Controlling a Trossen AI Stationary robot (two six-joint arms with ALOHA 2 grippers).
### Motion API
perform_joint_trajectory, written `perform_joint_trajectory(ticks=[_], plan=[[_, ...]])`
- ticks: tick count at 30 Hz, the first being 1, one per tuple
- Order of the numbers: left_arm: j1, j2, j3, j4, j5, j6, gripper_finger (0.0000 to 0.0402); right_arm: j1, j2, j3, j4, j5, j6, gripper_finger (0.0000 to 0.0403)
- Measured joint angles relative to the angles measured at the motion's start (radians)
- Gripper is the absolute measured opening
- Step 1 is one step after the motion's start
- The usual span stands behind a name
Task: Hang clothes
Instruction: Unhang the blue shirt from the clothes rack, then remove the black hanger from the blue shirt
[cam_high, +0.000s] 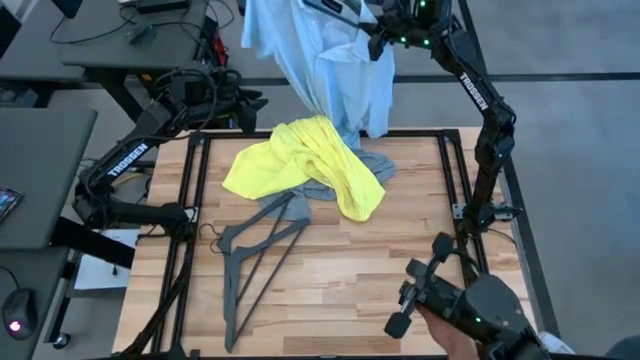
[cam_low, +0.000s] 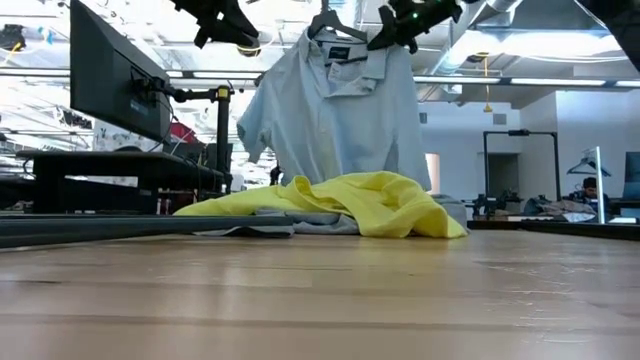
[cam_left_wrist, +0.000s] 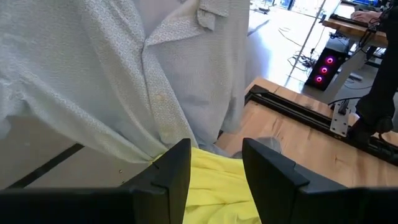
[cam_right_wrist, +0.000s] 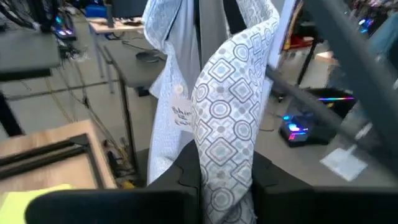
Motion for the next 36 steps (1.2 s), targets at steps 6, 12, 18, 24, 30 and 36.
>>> perform_joint_trajectory(ticks=[6,12,18,24,30,36], plan=[[0.000,-0.005,0.000,0.003,0.000,-0.018,0.0128,0.003,-0.001,0.011,0.033,0.003,-0.031,0.0037],[0.000,-0.005,0.000,0.006,0.001,-0.031,0.0128,0.043,-0.008,0.035,0.056,-0.007,-0.104,0.0037],[0.000,-0.005,0.000,0.008,0.001,-0.031,0.0128,0.087,-0.003,0.036,0.012,-0.007,-0.126,0.0037],[-0.003,-0.005,0.043,-0.003,0.003,0.000,0.0128,0.154,-0.009,0.036,-0.085,-0.001,-0.164,0.0037],[-0.055,0.001,0.172,-0.003,0.079,0.092,0.0128,0.208,-0.024,0.037,-0.184,0.005,-0.161,0.0037],[-0.180,0.061,0.370,-0.099,0.048,0.237,0.0128,0.303,-0.021,0.037,-0.320,0.031,-0.181,0.0037]])
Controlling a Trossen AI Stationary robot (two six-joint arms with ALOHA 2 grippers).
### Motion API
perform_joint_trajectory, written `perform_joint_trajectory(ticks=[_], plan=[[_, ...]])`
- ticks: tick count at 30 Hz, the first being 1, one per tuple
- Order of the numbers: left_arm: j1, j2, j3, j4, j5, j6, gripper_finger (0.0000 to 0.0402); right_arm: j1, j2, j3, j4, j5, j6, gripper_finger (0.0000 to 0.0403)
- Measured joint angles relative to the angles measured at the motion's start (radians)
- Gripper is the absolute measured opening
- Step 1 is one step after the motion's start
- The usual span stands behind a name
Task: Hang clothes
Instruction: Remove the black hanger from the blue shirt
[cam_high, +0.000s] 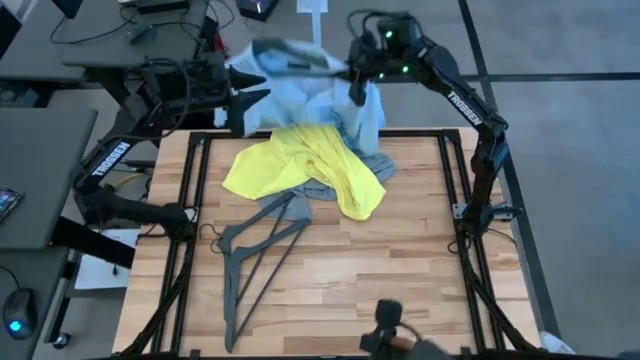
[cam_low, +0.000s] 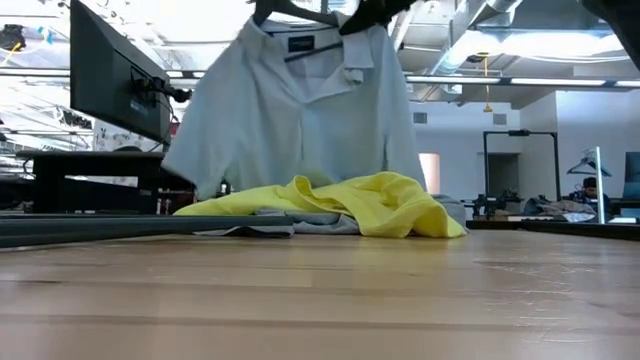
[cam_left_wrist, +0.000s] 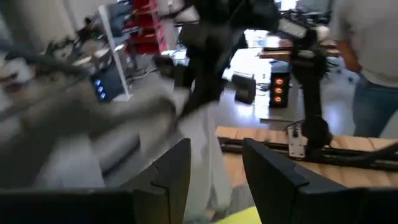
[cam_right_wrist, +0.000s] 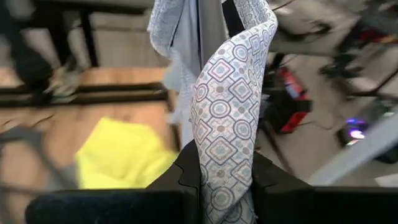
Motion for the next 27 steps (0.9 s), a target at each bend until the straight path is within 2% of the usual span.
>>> perform_joint_trajectory(ticks=[2,6,9,13,17,27], plan=[[-0.043,0.048,0.098,-0.102,-0.051,0.043,0.0128,0.040,0.000,0.000,-0.039,0.033,-0.024,0.0037],[-0.133,0.174,0.301,-0.338,-0.231,0.114,0.0130,0.106,0.000,0.000,-0.091,0.058,-0.027,0.0037],[-0.201,0.277,0.437,-0.487,-0.359,0.138,0.0133,0.140,-0.001,0.000,-0.140,0.101,-0.021,0.0037],[-0.266,0.400,0.620,-0.655,-0.478,0.134,0.0134,0.161,-0.002,0.000,-0.202,0.118,-0.014,0.0037],[-0.297,0.429,0.592,-0.699,-0.525,0.113,0.0135,0.172,-0.001,-0.001,-0.265,0.112,-0.020,0.0037],[-0.347,0.455,0.590,-0.710,-0.530,0.128,0.0135,0.173,0.002,-0.081,-0.280,0.122,-0.015,0.0037]])
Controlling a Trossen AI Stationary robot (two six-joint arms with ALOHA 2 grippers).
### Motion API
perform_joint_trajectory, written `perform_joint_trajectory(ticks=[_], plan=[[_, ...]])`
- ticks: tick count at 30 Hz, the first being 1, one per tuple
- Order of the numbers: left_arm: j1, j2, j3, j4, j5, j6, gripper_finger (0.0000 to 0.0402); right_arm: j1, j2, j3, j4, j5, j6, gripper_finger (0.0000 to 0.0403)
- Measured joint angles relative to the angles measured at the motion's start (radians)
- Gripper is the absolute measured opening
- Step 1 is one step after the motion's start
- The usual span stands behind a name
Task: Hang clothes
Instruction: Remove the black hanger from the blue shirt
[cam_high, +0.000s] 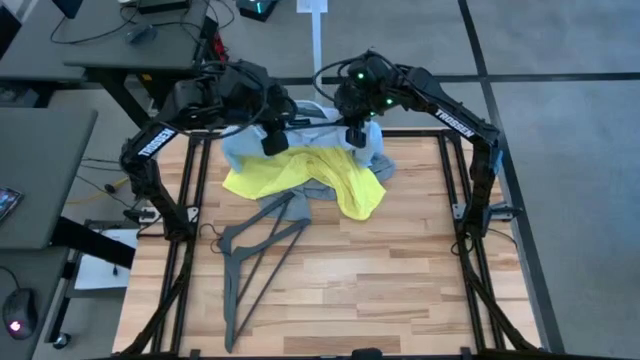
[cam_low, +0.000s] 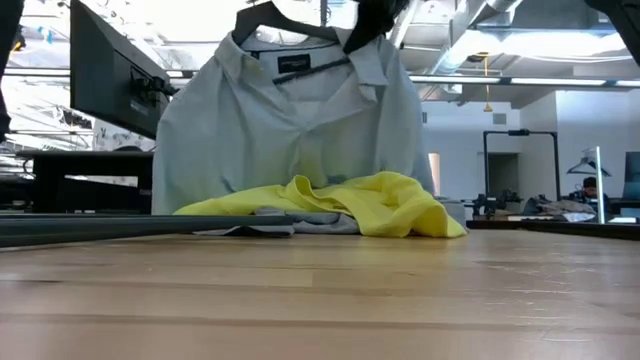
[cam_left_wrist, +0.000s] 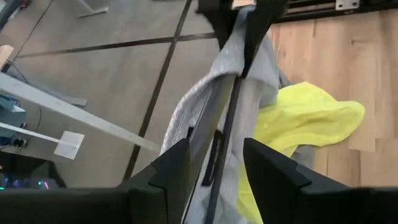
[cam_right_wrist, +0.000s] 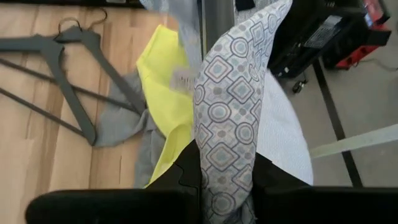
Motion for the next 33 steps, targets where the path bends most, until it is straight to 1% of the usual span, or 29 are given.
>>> perform_joint_trajectory(ticks=[2,5,8,10,12,15,18,20,22,28,33], plan=[[-0.021,-0.010,-0.002,-0.053,0.004,-0.002,0.0135,-0.007,-0.001,-0.020,0.008,-0.005,-0.021,0.0037],[-0.047,-0.034,-0.003,-0.091,-0.027,-0.040,0.0133,-0.016,-0.001,-0.044,0.020,-0.015,-0.006,0.0037],[-0.056,-0.061,-0.003,-0.076,-0.066,-0.074,0.0133,-0.032,0.000,-0.050,0.014,0.008,0.011,0.0037],[-0.055,-0.076,-0.003,-0.037,-0.073,-0.092,0.0133,-0.040,0.000,-0.050,0.022,0.022,0.015,0.0037],[-0.053,-0.087,-0.003,0.042,-0.080,-0.094,0.0133,-0.043,0.000,-0.050,0.033,0.023,0.014,0.0036],[-0.054,-0.089,-0.002,0.179,-0.081,-0.064,0.0133,-0.035,0.000,-0.050,0.034,0.009,0.002,0.0036],[-0.041,-0.066,-0.001,0.238,-0.071,-0.037,0.0132,-0.011,0.000,-0.050,0.032,0.005,-0.005,0.0036],[-0.018,-0.038,-0.001,0.215,-0.034,-0.028,0.0132,0.008,0.000,-0.050,0.034,0.006,-0.013,0.0036],[-0.005,-0.002,-0.002,0.152,0.000,-0.021,0.0132,0.026,0.000,-0.050,0.032,0.006,-0.013,0.0036],[0.006,0.081,-0.003,0.008,0.014,-0.001,0.0132,0.044,0.000,-0.050,0.030,0.004,-0.009,0.0036],[0.006,0.111,-0.003,-0.054,0.037,0.006,0.0132,0.043,0.000,-0.050,0.025,0.006,-0.005,0.0036]])
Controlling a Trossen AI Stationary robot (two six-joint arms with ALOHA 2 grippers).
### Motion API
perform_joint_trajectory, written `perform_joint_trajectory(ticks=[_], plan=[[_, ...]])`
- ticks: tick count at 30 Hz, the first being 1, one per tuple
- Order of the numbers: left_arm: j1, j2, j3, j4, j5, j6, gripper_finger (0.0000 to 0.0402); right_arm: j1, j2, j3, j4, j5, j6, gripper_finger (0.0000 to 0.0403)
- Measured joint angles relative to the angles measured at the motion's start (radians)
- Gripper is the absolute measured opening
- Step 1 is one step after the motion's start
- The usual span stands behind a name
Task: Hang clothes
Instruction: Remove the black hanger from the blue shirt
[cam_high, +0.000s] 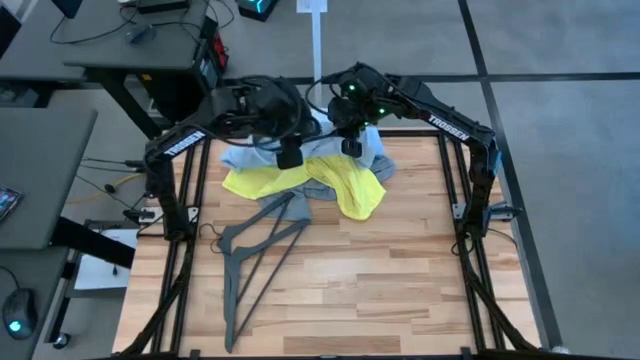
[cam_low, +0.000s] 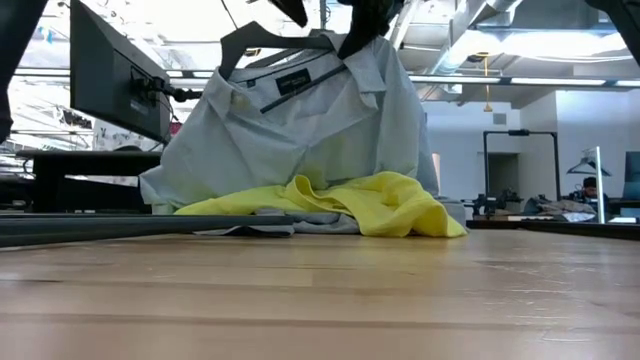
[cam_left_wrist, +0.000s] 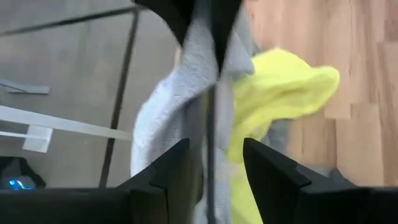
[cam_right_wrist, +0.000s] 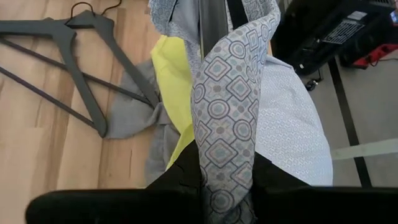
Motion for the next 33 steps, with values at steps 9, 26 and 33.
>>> perform_joint_trajectory(ticks=[9,26,33], plan=[[0.027,0.033,0.002,-0.062,-0.005,0.003,0.0132,0.007,0.000,0.000,0.000,0.007,-0.002,0.0036],[0.032,0.036,0.006,-0.050,-0.072,0.044,0.0132,0.008,-0.002,0.001,0.015,-0.006,-0.004,0.0036],[0.043,0.076,0.006,-0.067,-0.019,0.032,0.0129,0.008,-0.002,0.001,0.012,-0.005,-0.005,0.0036]])
